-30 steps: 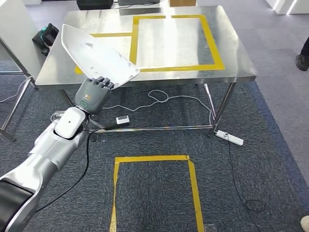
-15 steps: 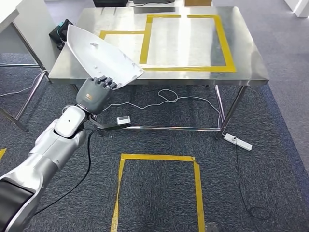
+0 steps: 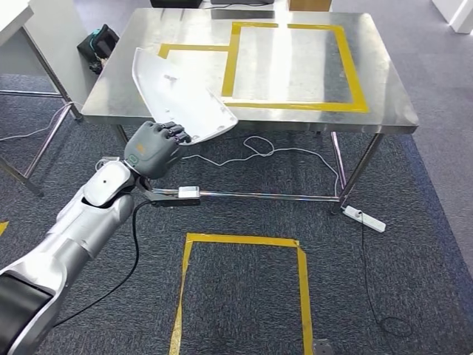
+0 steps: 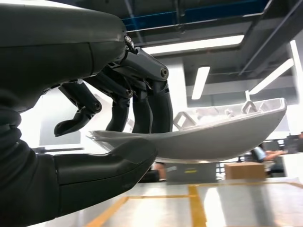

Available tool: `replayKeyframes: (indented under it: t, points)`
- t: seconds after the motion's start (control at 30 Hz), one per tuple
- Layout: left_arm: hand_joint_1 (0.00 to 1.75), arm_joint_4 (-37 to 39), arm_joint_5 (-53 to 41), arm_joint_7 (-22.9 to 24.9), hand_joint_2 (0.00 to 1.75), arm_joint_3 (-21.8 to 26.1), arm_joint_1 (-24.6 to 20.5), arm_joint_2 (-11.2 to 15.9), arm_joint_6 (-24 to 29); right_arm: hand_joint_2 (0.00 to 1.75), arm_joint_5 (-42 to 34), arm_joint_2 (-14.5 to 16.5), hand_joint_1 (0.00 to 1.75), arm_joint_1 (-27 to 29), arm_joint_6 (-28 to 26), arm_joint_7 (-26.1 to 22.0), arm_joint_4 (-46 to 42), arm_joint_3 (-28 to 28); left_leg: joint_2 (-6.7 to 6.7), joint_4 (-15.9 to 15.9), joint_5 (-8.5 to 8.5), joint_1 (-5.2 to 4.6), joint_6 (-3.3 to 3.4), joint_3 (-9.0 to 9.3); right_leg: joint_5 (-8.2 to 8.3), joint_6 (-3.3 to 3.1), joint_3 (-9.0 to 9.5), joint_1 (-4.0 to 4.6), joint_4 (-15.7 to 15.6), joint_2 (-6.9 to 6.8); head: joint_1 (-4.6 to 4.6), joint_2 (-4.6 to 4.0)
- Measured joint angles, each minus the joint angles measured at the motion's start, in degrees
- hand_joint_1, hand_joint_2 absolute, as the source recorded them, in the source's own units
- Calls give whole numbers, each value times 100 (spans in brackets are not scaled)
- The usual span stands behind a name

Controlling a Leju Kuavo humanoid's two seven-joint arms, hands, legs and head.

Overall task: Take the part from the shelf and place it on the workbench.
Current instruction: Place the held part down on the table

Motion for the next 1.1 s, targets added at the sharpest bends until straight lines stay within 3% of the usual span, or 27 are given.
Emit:
replayKeyframes:
  t: [0.17,1.1]
  points:
    - [175,-159,115,-189,175,-167,-1,80,2,0,42,0,0,-2,7,7,-1,0,0,-1,12,5,-2,1,5,7,-3,6,3,2,-1,0]
    - [175,-243,128,-202,175,-354,-4,164,2,0,44,0,0,-8,7,7,-1,2,1,-2,20,13,-10,1,7,8,-5,14,9,1,0,0]
